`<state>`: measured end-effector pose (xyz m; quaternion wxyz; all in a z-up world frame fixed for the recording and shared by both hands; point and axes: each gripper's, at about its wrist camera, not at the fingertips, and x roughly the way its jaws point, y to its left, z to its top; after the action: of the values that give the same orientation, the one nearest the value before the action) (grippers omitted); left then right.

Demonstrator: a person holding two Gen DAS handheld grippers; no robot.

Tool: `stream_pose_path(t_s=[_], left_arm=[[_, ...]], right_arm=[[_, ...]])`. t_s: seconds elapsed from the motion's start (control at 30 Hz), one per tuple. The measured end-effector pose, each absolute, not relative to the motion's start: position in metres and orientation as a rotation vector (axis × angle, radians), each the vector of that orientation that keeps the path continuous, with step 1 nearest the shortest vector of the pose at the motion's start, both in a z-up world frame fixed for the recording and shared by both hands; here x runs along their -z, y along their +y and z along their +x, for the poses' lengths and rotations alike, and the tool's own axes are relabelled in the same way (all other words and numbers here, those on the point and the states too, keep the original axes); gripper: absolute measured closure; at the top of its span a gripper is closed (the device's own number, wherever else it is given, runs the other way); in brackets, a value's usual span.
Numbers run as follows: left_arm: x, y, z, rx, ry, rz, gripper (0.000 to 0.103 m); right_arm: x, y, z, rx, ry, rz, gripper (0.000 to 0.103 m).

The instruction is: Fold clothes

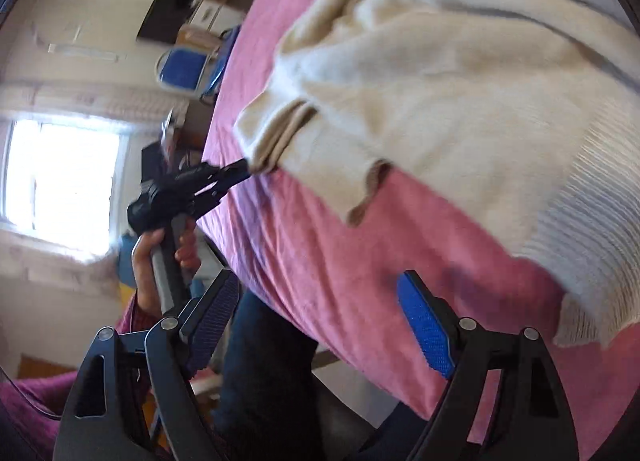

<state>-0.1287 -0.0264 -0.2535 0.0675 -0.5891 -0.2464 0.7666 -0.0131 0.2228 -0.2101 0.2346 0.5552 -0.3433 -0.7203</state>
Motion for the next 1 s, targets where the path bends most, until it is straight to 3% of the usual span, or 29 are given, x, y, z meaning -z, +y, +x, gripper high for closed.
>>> stream_pose_path(t_s=[0.2, 0.63, 1.0], left_arm=[[0.267, 0.015, -0.103, -2.17, -0.8, -1.722, 0.088], [0.292, 0.047, -0.104, -2.024, -1.11, -1.813, 0.084], [0.296, 0.068, -0.097, -2.033, -1.112, -1.848, 0.079]], right_arm=[[0.201, 0.231, 0.002, 2.073, -0.871, 1.568, 0.018], [0.227, 0.258, 0.023, 2.15, -1.031, 1.617, 0.018], [0.234, 0.274, 0.029, 2.184, -1.105, 1.57, 0.018]])
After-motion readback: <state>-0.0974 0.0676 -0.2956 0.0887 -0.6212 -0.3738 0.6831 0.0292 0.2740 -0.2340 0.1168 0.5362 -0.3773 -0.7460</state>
